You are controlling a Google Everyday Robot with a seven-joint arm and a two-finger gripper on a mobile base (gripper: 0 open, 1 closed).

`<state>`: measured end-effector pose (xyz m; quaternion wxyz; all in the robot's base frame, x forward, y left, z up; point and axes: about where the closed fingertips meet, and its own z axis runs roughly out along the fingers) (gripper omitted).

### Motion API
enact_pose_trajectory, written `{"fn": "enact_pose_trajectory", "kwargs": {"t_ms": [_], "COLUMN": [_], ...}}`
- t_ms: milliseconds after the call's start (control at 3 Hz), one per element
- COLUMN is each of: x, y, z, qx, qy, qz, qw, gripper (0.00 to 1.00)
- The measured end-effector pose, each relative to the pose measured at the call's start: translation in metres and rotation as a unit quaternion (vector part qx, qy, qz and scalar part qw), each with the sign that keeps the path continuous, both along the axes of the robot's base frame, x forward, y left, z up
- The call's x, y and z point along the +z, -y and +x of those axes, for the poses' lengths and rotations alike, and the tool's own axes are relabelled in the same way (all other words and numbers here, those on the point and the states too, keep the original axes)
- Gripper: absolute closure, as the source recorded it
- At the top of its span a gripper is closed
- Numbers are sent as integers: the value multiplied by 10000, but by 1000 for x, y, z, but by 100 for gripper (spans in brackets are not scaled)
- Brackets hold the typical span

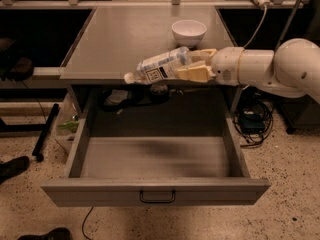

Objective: Place blue plastic bottle into top drawer

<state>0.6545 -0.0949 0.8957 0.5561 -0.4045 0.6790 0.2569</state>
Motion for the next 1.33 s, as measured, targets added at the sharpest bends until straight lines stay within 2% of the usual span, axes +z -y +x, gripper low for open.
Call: {"fn": "enact_pose_trajectory", "kwargs": {"t_ms": [333,667,1000,1333], "x": [1,-8,-8,-21], "y": [12,24,24,15], "z": [-26,-60,-60,-66], "qx": [-98,-20,-19,38], "qy": [10,-24,-25,-150], "qz": [1,-90,-89,67], "qw": [10000,10000,10000,9999], "gripper": [100,100,100,100]}}
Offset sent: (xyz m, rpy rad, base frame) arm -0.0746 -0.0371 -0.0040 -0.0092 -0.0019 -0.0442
